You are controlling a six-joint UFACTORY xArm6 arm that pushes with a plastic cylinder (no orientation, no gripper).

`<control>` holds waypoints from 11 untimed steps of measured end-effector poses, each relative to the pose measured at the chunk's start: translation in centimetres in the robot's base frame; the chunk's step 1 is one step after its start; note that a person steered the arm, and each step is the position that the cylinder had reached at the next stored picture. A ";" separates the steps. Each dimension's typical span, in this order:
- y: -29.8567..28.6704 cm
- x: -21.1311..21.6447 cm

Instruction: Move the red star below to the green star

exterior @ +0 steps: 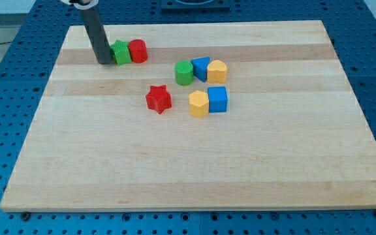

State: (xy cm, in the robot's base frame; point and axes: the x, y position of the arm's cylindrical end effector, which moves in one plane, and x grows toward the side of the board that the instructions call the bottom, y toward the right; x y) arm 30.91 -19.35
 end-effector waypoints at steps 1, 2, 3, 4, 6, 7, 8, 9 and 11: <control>0.0 0.9; 0.0 8.6; 4.2 20.1; 11.7 24.4; 17.8 18.6; 17.7 15.3; 17.0 12.6; 14.5 11.6; 9.0 12.2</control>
